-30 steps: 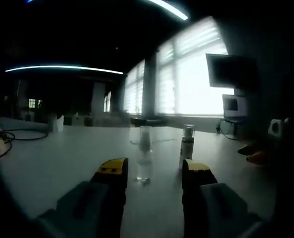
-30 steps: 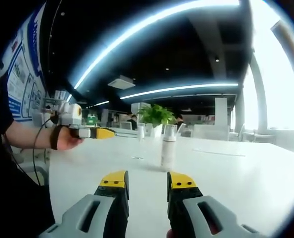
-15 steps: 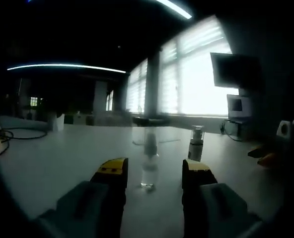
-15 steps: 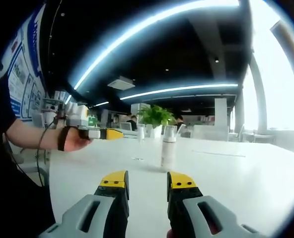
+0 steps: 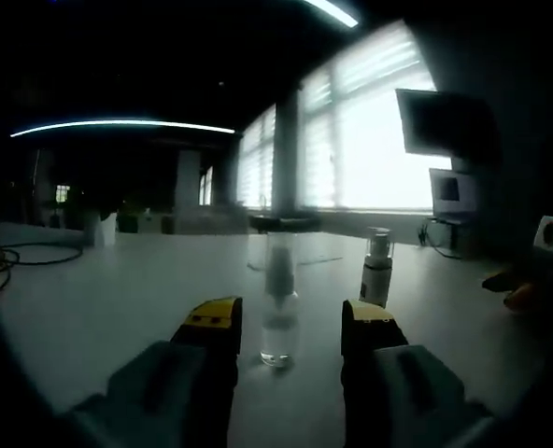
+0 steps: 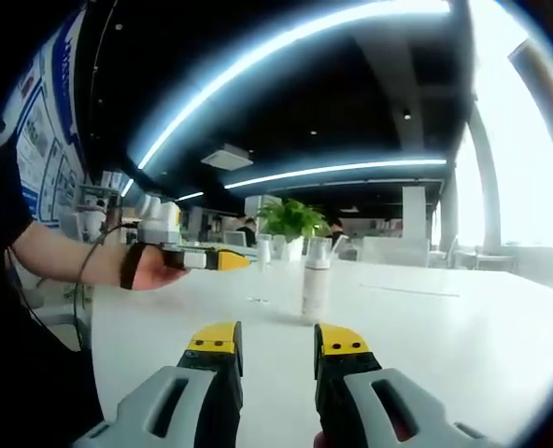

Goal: Clamp pump bottle remove cover press pump head put on cover

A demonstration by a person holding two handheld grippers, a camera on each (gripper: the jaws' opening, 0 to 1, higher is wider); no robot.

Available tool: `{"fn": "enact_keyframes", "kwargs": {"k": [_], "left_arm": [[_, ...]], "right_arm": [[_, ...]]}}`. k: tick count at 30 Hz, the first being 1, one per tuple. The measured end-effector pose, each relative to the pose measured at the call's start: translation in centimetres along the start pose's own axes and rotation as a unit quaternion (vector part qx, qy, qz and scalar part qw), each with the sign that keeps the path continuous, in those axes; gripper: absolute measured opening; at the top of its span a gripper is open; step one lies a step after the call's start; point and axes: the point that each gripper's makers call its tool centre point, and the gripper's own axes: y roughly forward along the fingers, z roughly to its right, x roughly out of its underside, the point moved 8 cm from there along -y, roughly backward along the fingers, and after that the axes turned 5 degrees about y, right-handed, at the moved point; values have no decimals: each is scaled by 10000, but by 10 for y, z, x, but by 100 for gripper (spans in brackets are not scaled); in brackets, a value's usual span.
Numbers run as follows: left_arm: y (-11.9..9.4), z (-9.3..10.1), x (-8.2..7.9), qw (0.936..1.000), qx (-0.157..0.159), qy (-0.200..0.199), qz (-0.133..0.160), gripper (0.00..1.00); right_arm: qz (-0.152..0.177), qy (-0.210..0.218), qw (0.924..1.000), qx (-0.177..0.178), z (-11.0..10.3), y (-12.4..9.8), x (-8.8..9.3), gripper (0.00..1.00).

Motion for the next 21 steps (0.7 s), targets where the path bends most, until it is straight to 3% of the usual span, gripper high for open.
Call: {"fn": "enact_keyframes", "kwargs": {"k": [17,21], "left_arm": [[29,-9,9,9998,-161,-17,-95,32],[30,-6,10,9994,-185,-294,-19,31]], "right_arm": [[45,7,10000,-51,0,-1,-1,25],[32,-10,10000,-51,0,-1,0,25]]}}
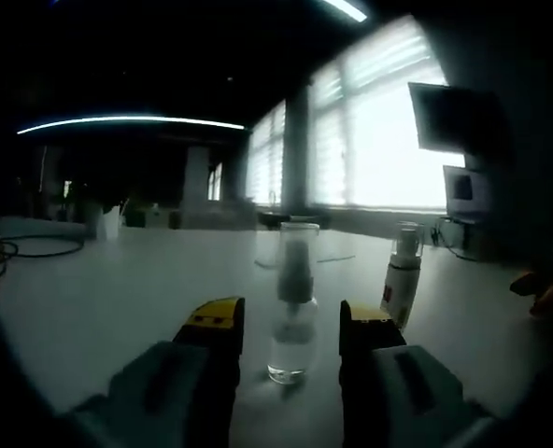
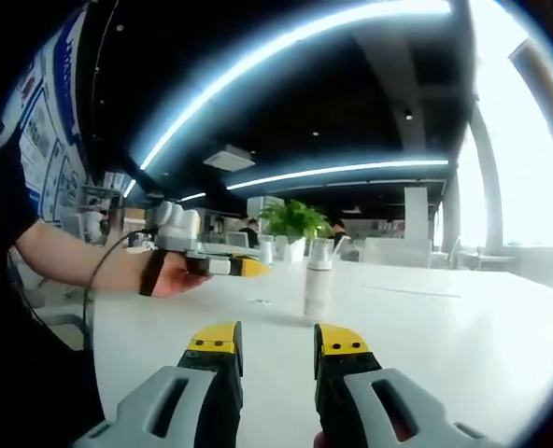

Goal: Clamp pump bottle remove cover press pump head put on cover

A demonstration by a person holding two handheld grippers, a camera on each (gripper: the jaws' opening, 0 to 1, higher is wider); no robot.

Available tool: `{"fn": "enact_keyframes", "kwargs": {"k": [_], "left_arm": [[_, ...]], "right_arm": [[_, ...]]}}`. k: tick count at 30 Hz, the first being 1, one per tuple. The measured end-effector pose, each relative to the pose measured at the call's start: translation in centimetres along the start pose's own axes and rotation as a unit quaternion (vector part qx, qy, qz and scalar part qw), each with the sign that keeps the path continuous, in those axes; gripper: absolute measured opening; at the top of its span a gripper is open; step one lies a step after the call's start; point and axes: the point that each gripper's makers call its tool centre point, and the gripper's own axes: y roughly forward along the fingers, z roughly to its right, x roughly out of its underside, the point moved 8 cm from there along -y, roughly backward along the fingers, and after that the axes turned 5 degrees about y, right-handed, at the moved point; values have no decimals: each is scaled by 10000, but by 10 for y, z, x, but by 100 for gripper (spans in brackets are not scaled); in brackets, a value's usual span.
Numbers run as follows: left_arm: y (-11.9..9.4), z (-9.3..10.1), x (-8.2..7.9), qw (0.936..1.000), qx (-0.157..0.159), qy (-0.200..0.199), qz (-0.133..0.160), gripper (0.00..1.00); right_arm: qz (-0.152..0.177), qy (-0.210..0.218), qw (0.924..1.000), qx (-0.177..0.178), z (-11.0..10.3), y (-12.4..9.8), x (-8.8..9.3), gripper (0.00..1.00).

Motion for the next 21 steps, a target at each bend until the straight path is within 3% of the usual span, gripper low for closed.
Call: {"fn": "enact_keyframes", "kwargs": {"k": [10,13,21], "left_arm": [[15,2,0,9991,-63,417,61,31],[19,1,7,9993,-118,365,35,29],[22,-1,1,9995,-165,217,138,26]], "right_arm": [[-10,-1,10000,1,-1,1,0,25],[-14,-6,10000,10,-1,0,0,25],[-29,-18,10000,12,2,1,1,25]]}}
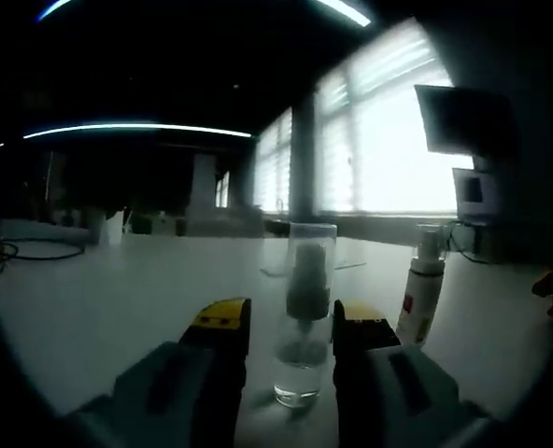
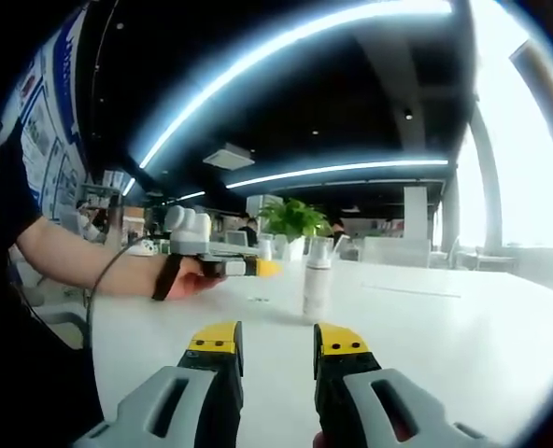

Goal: Clamp pump bottle remove cover press pump head put on cover

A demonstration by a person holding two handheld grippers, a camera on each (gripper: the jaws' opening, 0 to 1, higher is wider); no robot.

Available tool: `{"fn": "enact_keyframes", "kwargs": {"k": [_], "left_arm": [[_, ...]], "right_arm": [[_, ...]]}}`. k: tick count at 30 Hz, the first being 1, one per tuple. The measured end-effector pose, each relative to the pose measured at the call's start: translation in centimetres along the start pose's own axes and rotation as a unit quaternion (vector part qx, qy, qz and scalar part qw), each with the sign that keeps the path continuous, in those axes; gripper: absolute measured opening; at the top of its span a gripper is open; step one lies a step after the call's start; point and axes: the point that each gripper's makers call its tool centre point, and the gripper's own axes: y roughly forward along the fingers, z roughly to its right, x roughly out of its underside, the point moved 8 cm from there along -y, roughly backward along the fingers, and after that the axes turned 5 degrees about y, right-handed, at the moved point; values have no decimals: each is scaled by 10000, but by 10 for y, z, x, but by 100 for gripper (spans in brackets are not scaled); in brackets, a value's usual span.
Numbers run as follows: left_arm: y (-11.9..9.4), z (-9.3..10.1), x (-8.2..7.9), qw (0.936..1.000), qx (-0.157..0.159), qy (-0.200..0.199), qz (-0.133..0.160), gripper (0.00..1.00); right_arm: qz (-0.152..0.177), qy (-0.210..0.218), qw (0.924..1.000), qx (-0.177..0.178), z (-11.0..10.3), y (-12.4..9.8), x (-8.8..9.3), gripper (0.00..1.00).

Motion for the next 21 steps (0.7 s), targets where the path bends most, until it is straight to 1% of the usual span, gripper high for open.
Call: {"fn": "enact_keyframes", "kwargs": {"k": [6,9,11,12,21], "left_arm": [[6,4,-1,10000,24,-3,29,24],[6,7,-1,10000,43,59,62,22],[9,9,1,10000,47,60,54,21],[9,9,2,9999,33,133,43,21],[10,5,3,9999,12,132,55,18]], "right_arm": [[-8,-6,10000,0,2,0,1,25],[5,-5,10000,9,1,0,0,25],[13,-16,10000,22,1,0,0,25],[17,-19,10000,25,1,0,0,25],[28,-19,10000,23,0,0,0,24]]}}
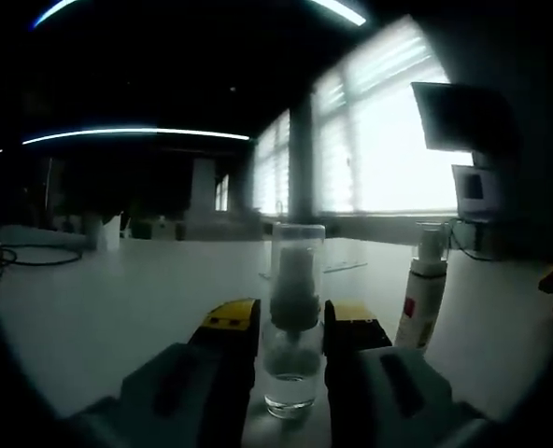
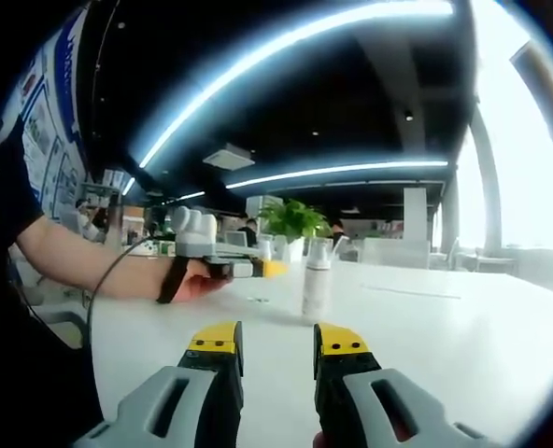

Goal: Clamp pump bottle remove cover press pump head put on cover

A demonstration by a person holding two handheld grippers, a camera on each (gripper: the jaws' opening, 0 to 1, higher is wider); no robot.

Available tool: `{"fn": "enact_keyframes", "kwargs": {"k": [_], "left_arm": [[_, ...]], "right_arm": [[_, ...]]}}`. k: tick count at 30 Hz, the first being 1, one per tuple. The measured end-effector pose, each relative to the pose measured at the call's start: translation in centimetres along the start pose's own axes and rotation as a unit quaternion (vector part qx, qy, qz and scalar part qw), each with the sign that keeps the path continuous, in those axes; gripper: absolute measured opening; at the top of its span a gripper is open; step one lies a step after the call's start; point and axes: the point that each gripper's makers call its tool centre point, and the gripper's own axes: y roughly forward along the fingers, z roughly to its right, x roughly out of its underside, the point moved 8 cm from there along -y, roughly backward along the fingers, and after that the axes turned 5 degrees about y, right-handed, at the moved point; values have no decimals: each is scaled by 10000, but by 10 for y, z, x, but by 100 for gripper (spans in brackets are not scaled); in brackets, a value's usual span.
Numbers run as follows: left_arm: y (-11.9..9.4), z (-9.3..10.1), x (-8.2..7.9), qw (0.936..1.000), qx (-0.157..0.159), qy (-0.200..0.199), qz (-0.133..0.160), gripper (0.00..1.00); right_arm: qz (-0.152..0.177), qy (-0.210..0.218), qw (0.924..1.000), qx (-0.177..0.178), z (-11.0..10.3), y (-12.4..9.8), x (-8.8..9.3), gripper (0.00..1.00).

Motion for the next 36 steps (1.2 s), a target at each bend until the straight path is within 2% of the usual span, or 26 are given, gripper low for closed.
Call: {"fn": "enact_keyframes", "kwargs": {"k": [13,19,21,24,31,36], "left_arm": [[2,2,-3,10000,13,14,6,17],[1,1,-2,10000,16,-34,-8,17],[0,-3,-1,9998,-33,-195,-15,17],[-1,-4,-1,9999,-28,-158,-2,16],[-8,-4,-11,9998,120,-75,122,17],[-15,-2,-18,10000,27,-52,63,17]], "right_arm": [[-28,-27,10000,-10,-2,0,0,24],[-33,-26,10000,-15,0,0,1,24],[-25,-34,10000,-1,0,0,1,24],[-30,-34,10000,2,-2,0,0,23],[-37,-45,10000,2,-2,0,1,23],[-35,-57,10000,16,-1,0,1,23]]}}
